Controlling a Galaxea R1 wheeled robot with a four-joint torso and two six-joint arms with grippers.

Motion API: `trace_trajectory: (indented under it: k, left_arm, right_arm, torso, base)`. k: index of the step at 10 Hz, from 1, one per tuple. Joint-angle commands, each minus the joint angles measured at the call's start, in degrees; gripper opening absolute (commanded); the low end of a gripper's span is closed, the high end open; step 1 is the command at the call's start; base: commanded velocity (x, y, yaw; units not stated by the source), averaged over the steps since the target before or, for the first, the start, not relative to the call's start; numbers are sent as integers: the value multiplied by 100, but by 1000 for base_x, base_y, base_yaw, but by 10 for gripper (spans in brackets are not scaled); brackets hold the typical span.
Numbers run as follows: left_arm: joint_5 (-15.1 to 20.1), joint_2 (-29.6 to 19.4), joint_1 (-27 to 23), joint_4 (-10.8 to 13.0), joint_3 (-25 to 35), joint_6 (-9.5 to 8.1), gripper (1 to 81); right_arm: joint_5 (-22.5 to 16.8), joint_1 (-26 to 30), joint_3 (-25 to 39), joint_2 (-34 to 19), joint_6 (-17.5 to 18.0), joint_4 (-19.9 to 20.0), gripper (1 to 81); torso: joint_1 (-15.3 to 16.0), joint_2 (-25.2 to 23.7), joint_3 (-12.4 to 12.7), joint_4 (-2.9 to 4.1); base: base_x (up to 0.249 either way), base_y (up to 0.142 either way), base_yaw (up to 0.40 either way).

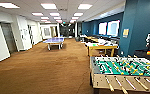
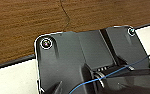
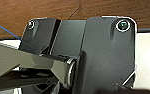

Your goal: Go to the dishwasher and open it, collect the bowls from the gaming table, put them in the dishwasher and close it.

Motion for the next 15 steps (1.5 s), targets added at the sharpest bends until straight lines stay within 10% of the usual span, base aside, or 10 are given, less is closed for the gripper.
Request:
trace_trajectory:
  k: [1, 15]
  left_arm:
    - [246, -79, -349, -12, -16, -1, 811]
    - [247, -70, -349, -21, -16, -1, 811]
  right_arm:
    - [-242, 321, 43, 11, -20, -27, 811]
    - [-242, 321, 43, 20, -20, -27, 811]
  torso:
    - [0, 0, 0, 0]
    - [-9, 0, 0, 0]
  base:
    - [86, 0, 0]
    - [85, 14, 0]
